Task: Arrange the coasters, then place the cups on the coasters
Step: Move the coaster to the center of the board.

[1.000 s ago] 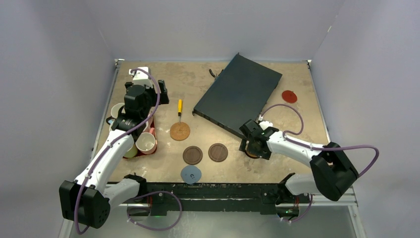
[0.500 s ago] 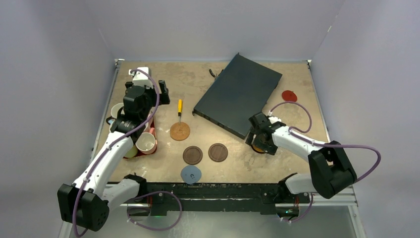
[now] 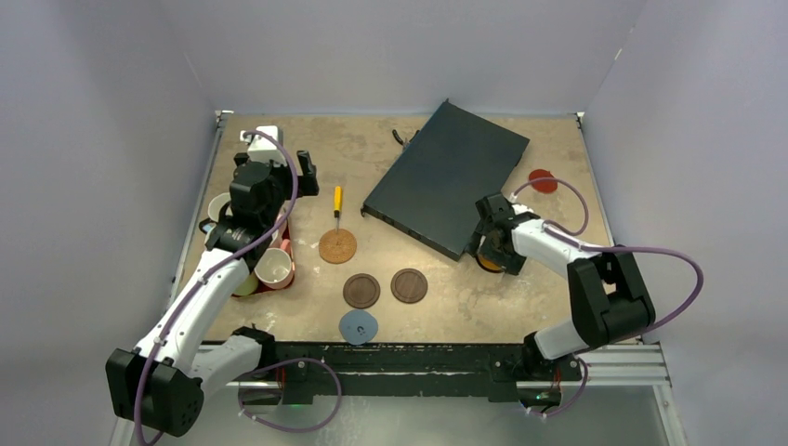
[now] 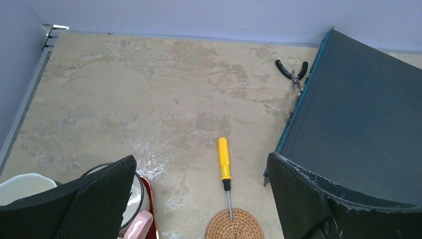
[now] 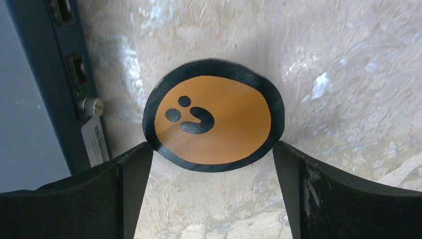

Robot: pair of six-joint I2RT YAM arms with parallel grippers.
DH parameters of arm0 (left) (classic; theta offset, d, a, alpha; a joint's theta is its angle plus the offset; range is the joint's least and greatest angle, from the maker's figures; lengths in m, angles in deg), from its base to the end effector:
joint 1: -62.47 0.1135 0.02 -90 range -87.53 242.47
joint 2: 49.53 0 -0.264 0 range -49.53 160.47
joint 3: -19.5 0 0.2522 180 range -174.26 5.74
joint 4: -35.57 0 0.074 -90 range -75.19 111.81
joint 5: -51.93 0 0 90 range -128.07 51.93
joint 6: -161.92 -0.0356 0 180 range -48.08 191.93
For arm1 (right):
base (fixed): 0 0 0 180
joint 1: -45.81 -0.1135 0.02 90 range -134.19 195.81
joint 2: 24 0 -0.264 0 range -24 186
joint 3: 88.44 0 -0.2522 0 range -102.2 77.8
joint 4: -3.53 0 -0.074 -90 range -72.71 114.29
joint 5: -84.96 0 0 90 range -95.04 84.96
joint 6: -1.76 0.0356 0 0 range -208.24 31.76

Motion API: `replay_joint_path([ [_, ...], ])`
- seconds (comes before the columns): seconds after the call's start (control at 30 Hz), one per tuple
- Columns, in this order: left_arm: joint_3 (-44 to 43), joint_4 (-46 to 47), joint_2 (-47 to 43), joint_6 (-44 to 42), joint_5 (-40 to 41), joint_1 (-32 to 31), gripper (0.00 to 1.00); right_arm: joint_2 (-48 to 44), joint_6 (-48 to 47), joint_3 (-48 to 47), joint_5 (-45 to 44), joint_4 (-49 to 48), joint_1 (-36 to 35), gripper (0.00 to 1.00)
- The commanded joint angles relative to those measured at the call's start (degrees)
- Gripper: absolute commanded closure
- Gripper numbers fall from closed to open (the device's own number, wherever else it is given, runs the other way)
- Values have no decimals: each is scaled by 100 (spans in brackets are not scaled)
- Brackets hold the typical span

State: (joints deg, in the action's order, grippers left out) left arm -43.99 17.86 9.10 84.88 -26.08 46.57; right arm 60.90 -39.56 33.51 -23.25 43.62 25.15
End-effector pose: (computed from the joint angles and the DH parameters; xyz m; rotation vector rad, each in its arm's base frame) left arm 0.2328 -0.0586 0.3361 -0.1038 1.7904 -0.1734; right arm 0.2507 0.0827 0.1633 0.7211 2.5342 -0.0415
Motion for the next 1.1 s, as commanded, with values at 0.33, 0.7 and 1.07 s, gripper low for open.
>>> replay_joint_path([
  [0.33,-14,205,-150,94,-22,-53,1,901,-895,-410,-116,-137,1044,6],
  [0.7,-20,201,-150,78,-1,-74,1,1415,-1355,-754,85,-480,1662,6],
  [1.07,-20,193,-124,59,23,-81,1,2033,-1579,-1215,86,-637,1958,5],
])
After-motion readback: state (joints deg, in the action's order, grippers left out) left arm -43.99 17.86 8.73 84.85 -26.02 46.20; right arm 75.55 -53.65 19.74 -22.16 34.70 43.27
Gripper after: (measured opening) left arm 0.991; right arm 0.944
